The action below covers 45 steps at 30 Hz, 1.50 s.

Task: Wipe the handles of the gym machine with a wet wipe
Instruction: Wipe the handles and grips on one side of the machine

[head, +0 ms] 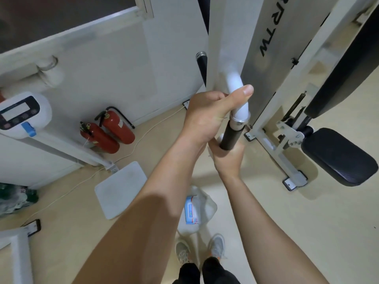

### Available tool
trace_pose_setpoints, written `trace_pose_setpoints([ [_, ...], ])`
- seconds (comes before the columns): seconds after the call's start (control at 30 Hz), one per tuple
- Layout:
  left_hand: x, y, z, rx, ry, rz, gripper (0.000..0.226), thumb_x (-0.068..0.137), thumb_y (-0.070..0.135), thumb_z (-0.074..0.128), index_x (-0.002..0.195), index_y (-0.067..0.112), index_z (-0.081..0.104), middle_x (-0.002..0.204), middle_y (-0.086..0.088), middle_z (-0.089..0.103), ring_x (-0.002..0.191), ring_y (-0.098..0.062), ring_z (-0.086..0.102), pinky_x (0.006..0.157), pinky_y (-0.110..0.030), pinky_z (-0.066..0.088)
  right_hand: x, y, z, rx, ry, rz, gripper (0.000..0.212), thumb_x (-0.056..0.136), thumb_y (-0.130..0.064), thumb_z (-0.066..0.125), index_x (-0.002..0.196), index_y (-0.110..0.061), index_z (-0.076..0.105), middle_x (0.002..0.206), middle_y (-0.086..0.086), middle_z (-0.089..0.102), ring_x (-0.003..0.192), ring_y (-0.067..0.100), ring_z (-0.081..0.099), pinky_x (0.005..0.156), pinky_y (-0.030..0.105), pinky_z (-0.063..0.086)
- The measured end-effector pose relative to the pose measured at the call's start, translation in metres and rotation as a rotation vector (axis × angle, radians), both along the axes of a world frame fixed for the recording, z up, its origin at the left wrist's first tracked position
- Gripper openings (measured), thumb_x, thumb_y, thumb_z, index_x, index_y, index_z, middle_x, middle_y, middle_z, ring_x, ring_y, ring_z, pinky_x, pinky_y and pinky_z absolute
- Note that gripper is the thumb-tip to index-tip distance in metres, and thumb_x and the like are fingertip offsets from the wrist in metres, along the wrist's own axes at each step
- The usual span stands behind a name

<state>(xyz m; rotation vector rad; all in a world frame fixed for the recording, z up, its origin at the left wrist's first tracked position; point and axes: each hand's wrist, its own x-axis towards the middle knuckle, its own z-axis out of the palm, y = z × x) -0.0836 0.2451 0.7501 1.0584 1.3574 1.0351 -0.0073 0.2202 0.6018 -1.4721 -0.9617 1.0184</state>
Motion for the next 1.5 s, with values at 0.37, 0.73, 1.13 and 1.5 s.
trace_pose_setpoints([
  [0.37,-0.008,-0.01,0.006,0.053,0.017,-0.146,0.053,0.088,0.04,0.073,0.05,0.02,0.043,0.042,0.018,0.039,0.042,-0.001,0.04,0.054,-0.02,0.03,0.002,-0.073,-0.035,-0.557,0.048,0.18,0.045,0.088,-0.03,0.068,0.062,-0.01,0.039,0.056,0.015,0.047,0.047,0.023,0.046,0.056,0.024,0.04],
  [0.73,-0.161,0.002,-0.048,-0.213,0.188,-0.5,0.037,0.08,0.035,0.083,0.11,0.016,0.073,0.102,-0.004,0.077,0.09,-0.011,0.073,0.079,-0.032,0.057,-0.1,-0.044,0.092,-0.2,0.708,0.056,0.033,0.09,0.013,0.044,0.091,0.0,0.074,0.095,0.022,0.071,0.096,0.036,0.067,0.093,0.046,0.051],
  [1.13,-0.157,0.073,0.002,0.04,0.163,-0.286,0.012,0.088,0.012,0.075,0.097,0.013,0.067,0.088,-0.001,0.071,0.072,-0.011,0.064,0.06,-0.015,0.05,-0.107,0.014,0.154,-0.241,0.256,-0.116,0.015,0.083,0.006,0.064,0.095,0.001,0.07,0.092,0.023,0.071,0.085,0.046,0.069,0.08,0.055,0.057],
  [1.5,-0.104,0.194,0.125,0.682,0.472,-0.629,0.012,0.077,0.016,0.075,0.08,0.026,0.068,0.074,0.017,0.067,0.069,0.009,0.058,0.067,-0.016,0.043,-0.123,0.073,0.195,-0.132,0.486,-0.174,0.03,0.095,-0.004,0.048,0.123,0.0,0.059,0.096,0.012,0.073,0.078,0.022,0.072,0.072,0.038,0.061],
])
